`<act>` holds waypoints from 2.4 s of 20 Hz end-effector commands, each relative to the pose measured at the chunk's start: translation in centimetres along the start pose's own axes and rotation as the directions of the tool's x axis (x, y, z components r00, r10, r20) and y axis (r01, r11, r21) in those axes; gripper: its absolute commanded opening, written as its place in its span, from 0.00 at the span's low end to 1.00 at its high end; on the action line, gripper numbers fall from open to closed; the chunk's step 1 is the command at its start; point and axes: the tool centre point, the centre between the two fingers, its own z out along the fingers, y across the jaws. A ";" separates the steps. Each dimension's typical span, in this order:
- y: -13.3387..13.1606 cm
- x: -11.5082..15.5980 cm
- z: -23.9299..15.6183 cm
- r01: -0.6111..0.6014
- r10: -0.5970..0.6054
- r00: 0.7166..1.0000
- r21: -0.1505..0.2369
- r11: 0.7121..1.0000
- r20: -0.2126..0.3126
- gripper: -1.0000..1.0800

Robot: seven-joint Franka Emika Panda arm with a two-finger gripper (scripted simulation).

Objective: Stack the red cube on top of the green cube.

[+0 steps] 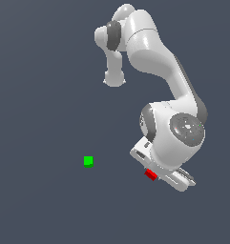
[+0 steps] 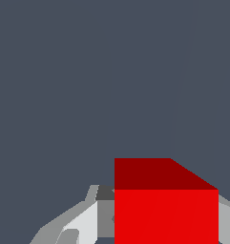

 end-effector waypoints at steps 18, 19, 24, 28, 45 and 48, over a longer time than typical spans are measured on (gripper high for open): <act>4.9 2.0 1.1 0.000 0.000 1.000 0.000 1.000 0.000 0.00; 5.7 2.3 1.3 0.000 0.000 1.000 0.000 1.000 0.000 0.00; 10.1 4.3 2.3 0.000 0.000 1.000 -0.001 1.000 0.000 0.00; 13.9 6.0 3.1 0.000 0.000 1.000 -0.001 1.000 0.000 0.00; 25.1 11.3 5.7 0.000 0.000 1.000 -0.002 1.000 0.001 0.00; 25.1 11.3 5.7 0.000 0.000 1.000 -0.002 1.000 0.001 0.96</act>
